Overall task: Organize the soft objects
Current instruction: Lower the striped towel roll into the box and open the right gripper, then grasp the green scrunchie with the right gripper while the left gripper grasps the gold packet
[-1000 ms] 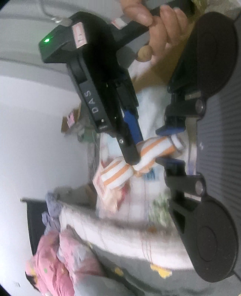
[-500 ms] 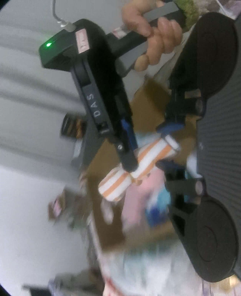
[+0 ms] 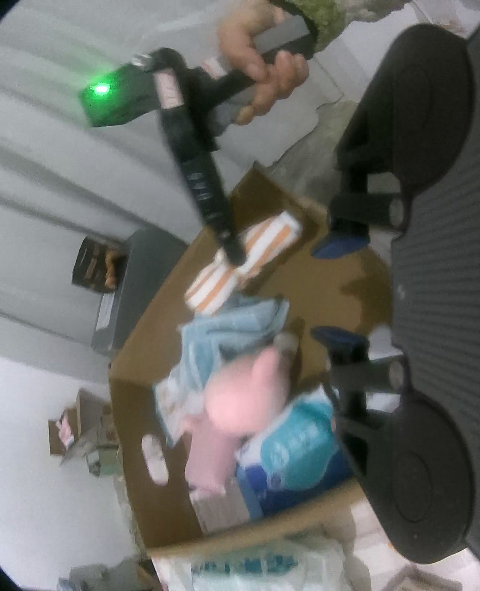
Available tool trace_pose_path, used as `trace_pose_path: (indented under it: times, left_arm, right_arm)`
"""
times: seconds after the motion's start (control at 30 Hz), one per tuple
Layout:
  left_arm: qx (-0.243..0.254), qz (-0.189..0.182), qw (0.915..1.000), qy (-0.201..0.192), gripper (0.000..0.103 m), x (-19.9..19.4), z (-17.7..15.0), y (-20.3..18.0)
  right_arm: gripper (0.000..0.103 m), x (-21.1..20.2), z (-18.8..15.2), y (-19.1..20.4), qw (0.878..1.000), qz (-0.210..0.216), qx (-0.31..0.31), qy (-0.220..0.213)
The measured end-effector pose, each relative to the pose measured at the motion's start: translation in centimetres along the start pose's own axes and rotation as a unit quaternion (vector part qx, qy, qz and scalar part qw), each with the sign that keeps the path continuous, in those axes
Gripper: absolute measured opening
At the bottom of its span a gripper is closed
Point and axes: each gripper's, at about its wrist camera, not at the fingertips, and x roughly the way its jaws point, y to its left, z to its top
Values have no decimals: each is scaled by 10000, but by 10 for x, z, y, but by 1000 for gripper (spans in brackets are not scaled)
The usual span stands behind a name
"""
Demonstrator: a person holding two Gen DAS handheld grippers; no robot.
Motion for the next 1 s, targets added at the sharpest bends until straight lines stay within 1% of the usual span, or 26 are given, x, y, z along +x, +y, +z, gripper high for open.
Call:
trace_pose_path:
  times: [0.13, 0.2, 0.3, 0.37, 0.43, 0.5, 0.6, 0.67, 0.77, 0.83, 0.93, 0.97, 1.0]
  left_arm:
    - [-103, 182, 9997, -149, 45, -16, -1, 10]
    - [-146, 270, 9993, -198, 47, -22, -2, 15]
    - [-150, 399, 9986, -300, 54, -31, -3, 20]
    - [-116, 504, 9980, -376, 56, -37, -5, 23]
    - [-93, 622, 9971, -437, 60, -46, -7, 27]
    - [-98, 722, 9959, -529, 62, -58, -11, 32]
    - [-131, 869, 9937, -692, 68, -79, -18, 43]
    - [-179, 1025, 9913, -806, 70, -96, -25, 53]
    - [-267, 1290, 9870, -924, 72, -121, -37, 73]
    - [-305, 1536, 9829, -967, 74, -135, -47, 86]
    - [-384, 1918, 9766, -896, 75, -149, -63, 111]
    - [-430, 1984, 9757, -821, 76, -152, -68, 119]
    - [-449, 1986, 9764, -716, 82, -153, -74, 128]
  right_arm:
    - [33, 15, -3, 9, 9972, -468, -490, 310]
    - [34, 18, -2, 17, 9956, -583, -611, 395]
    - [35, 14, 1, 23, 9963, -515, -599, 351]
    - [38, 6, 2, 28, 9970, -484, -551, 251]
    - [39, -6, 5, 35, 9979, -397, -499, 125]
    - [39, -18, 7, 47, 9987, -206, -467, -52]
    - [41, -31, 12, 70, 9983, 294, -405, -299]
    - [41, -33, 17, 89, 9968, 573, -398, -387]
    - [41, -31, 25, 126, 9920, 1102, -421, -446]
    - [41, -22, 31, 156, 9866, 1501, -499, -401]
    - [41, -5, 39, 200, 9791, 1905, -687, -204]
    - [41, 2, 41, 217, 9765, 2008, -775, -105]
    - [41, 9, 43, 231, 9746, 2068, -860, -26]
